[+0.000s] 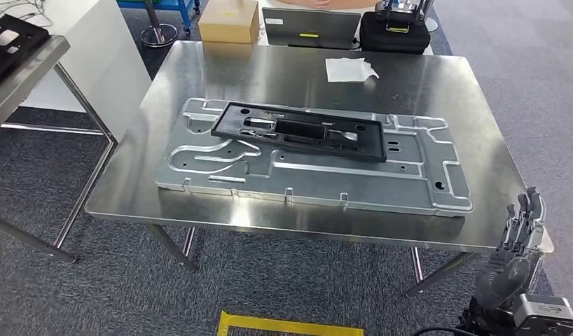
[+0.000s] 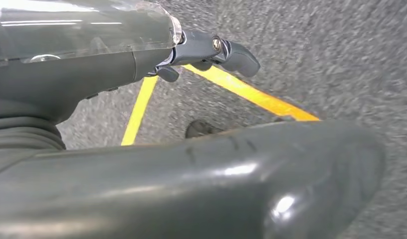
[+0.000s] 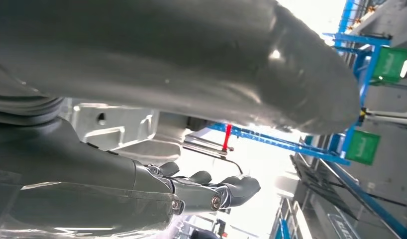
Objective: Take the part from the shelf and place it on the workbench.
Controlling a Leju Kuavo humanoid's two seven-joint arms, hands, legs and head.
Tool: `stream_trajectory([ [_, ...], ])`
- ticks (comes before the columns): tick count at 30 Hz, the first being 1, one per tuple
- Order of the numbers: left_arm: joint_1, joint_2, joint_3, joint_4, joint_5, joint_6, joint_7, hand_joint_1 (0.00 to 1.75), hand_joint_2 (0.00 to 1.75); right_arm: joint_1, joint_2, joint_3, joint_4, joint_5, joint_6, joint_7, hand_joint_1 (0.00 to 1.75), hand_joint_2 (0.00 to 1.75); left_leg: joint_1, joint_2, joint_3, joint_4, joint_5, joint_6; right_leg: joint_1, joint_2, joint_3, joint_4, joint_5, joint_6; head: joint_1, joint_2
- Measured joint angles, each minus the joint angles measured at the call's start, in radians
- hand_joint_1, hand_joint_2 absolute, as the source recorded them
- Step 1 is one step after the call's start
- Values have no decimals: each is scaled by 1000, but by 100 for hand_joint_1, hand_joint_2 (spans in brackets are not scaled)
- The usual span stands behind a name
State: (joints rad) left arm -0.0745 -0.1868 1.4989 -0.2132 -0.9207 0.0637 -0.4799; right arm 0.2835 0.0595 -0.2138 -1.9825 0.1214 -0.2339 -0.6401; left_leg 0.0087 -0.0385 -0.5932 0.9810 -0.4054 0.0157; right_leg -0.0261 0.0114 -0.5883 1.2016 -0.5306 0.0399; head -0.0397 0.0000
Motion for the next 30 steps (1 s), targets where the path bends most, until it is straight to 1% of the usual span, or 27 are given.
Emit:
stream_trajectory([
  [1,-1,-1,0,0,0,0,0,0,0,0,0,0,2,6,0,0,0,0,1,-8,-15,10,7,-7,-4,26,55,-74,6,1,0,0],
  [2,-1,-2,0,0,-1,0,0,0,0,2,0,-1,4,15,-1,1,0,0,1,-17,-27,18,13,-13,-6,52,101,-138,1,-1,-1,0],
  [3,-2,-3,0,0,-2,0,-1,0,0,5,0,-1,5,26,-3,2,0,0,1,-26,-35,24,19,-20,-6,71,130,-184,-12,-3,-1,0],
  [4,-2,-4,0,0,-3,-1,-1,0,0,10,0,-2,6,38,-4,4,0,0,1,-36,-41,26,28,-27,-4,80,142,-206,-24,-9,-2,0],
  [6,2,-5,0,0,-6,-2,-4,0,0,18,1,-2,9,62,-9,5,0,0,3,-53,-51,27,42,-41,-1,53,130,-207,-13,-25,-2,0],
  [7,4,-5,0,0,-9,-3,-5,0,0,22,1,-3,10,72,-12,6,0,0,4,-45,-60,38,27,-46,0,38,120,-206,-3,-36,-2,0],
  [8,6,-6,0,0,-12,-5,-6,0,0,29,1,-3,11,79,-15,6,0,0,6,-29,-72,67,-7,-48,-1,22,110,-208,7,-45,-3,0],
  [9,7,-7,0,0,-16,-7,-6,0,0,38,2,-5,12,85,-18,6,0,0,7,-7,-86,114,-59,-50,0,6,98,-209,18,-52,-3,0],
  [10,7,-8,0,0,-18,-9,-7,0,0,49,2,-7,13,88,-20,7,0,0,7,11,-100,176,-114,-52,3,-9,85,-208,27,-56,-3,0],
  [11,7,-8,-1,0,-21,-13,-8,0,0,59,2,-11,13,91,-21,6,0,0,8,21,-110,241,-154,-55,6,-25,72,-207,37,-57,-3,0],
  [12,7,-8,-2,0,-23,-16,-8,0,0,65,2,-15,13,94,-21,6,0,0,9,27,-113,295,-173,-57,8,-40,57,-205,47,-57,-3,0],
  [13,7,-9,-2,0,-25,-19,-8,0,0,69,2,-20,13,97,-20,5,0,0,10,31,-104,326,-166,-59,10,-54,41,-203,57,-56,-3,0],
  [14,8,-9,-3,0,-29,-22,-9,0,0,73,2,-27,14,99,-17,3,0,0,10,34,-80,324,-140,-59,12,-67,25,-199,66,-54,-3,0],
  [15,8,-9,-5,0,-33,-25,-10,0,0,79,3,-33,14,100,-12,2,0,0,10,42,-38,283,-111,-57,13,-78,11,-195,74,-51,-3,0],
  [16,9,-9,-7,0,-38,-30,-11,0,0,88,4,-42,13,101,-5,0,0,0,9,61,21,212,-98,-53,14,-89,2,-190,80,-48,-3,0],
  [17,8,-9,-10,0,-43,-35,-13,0,0,100,7,-54,10,101,4,0,0,0,4,82,84,127,-102,-47,15,-100,-3,-186,85,-44,-3,0],
  [18,7,-9,-13,0,-47,-40,-15,0,0,110,10,-69,7,101,13,-1,0,0,0,101,129,59,-115,-38,16,-112,-5,-184,91,-38,-3,0],
  [19,6,-8,-16,0,-50,-43,-16,0,0,117,14,-83,4,101,23,-1,0,0,-5,112,155,14,-129,-30,16,-123,-5,-183,97,-32,-3,0],
  [21,8,-8,-21,0,-55,-50,-17,0,0,125,24,-109,-2,105,45,-2,0,0,-9,101,151,-6,-122,-10,13,-136,-6,-184,107,-19,-3,0],
  [22,10,-8,-23,0,-58,-54,-17,0,0,130,30,-120,-6,109,57,-2,0,0,-8,93,142,-8,-111,-1,11,-121,-9,-177,96,-12,-3,0],
  [23,12,-7,-25,0,-60,-58,-16,0,0,137,36,-133,-10,113,70,-2,0,0,-7,86,131,-11,-99,9,10,-95,-16,-157,67,-6,-3,0],
  [25,12,-6,-28,0,-64,-63,-13,0,0,152,47,-163,-16,121,97,-1,0,0,-9,69,102,-12,-73,23,9,-36,-43,-61,-34,-2,-3,0],
  [26,12,-6,-29,0,-66,-64,-12,0,0,157,53,-179,-19,126,108,-2,0,0,-11,59,85,-11,-60,27,9,-22,-58,3,-79,-3,-3,0],
  [27,12,-6,-30,0,-67,-66,-12,0,0,160,59,-192,-20,130,117,-2,0,0,-13,49,68,-10,-48,28,10,-16,-67,56,-103,-4,-3,0],
  [28,12,-6,-31,0,-68,-67,-11,0,0,162,64,-203,-20,135,122,-2,0,0,-14,37,51,-7,-35,27,11,-14,-63,85,-102,-6,-3,0],
  [29,12,-6,-31,0,-69,-68,-10,0,0,163,69,-213,-21,142,124,-3,0,0,-15,25,34,-3,-24,26,12,-12,-41,77,-79,-9,-3,0],
  [30,12,-6,-32,0,-69,-69,-10,0,0,163,72,-221,-21,149,126,-5,0,0,-15,13,16,2,-13,23,13,-6,-3,36,-47,-13,-3,0],
])
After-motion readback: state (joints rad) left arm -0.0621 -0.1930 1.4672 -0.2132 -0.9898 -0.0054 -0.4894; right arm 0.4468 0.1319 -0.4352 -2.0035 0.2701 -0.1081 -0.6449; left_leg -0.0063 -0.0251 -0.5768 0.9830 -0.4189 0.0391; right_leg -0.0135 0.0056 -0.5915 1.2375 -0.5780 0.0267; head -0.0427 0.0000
